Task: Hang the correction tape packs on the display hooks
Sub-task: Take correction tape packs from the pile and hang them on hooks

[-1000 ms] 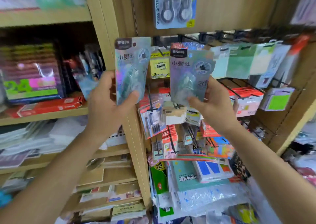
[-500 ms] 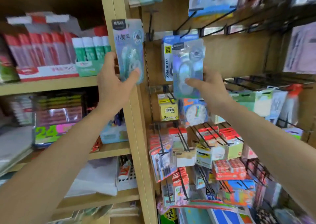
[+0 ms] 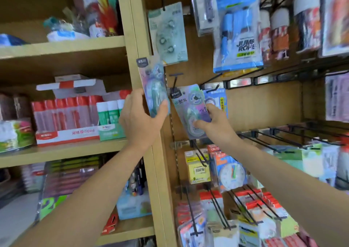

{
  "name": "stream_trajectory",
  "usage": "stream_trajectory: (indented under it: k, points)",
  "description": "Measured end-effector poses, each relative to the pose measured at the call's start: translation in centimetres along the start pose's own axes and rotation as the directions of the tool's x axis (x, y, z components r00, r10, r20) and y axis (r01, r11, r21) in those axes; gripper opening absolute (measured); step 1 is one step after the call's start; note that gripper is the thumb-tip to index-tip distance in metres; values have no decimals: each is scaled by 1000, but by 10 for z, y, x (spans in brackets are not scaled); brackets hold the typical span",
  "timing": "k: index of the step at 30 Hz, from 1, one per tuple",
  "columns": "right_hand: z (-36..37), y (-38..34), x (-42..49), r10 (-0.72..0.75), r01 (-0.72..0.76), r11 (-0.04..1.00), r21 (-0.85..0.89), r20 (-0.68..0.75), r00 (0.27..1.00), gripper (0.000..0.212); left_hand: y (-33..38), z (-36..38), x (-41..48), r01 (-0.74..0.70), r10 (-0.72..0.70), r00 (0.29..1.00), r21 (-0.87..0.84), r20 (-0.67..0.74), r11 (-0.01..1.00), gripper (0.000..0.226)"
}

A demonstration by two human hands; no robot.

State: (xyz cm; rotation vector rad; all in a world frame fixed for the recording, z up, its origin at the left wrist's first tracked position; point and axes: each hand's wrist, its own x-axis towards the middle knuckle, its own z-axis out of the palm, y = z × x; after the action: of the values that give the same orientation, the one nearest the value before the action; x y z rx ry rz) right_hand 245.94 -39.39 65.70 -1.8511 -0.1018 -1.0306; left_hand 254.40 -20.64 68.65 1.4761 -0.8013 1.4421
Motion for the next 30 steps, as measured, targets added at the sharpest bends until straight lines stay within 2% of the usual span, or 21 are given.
stream_trajectory:
  k: [3, 6, 8, 12, 15, 22, 30]
  points:
    - [2, 5, -3, -46, 47, 999, 17, -32, 998, 22, -7, 5, -6, -82, 82, 994, 2, -77, 997, 37]
    - [5, 11, -5, -53, 57, 996, 65, -61, 997, 23, -9, 5, -8, -112, 112, 989, 10, -94, 994, 37]
    - [6, 14, -6, -68, 74, 994, 75, -78, 995, 26, -9, 5, -8, -132, 135, 986, 42, -94, 990, 39]
    - [8, 8, -2, -92, 101, 990, 98, -92, 991, 16, -7, 5, -9, -144, 149, 985, 63, -86, 988, 40]
    - [9, 2, 3, -113, 123, 986, 112, -92, 989, 19, -8, 5, -9, -153, 158, 985, 72, -70, 986, 41]
    - [13, 3, 6, -85, 90, 989, 117, -52, 995, 21, -8, 5, -9, -171, 176, 981, 63, -79, 983, 42]
    - [11, 7, 8, -73, 91, 979, 183, -105, 992, 41, -8, 5, -9, -178, 184, 979, 69, -91, 982, 39]
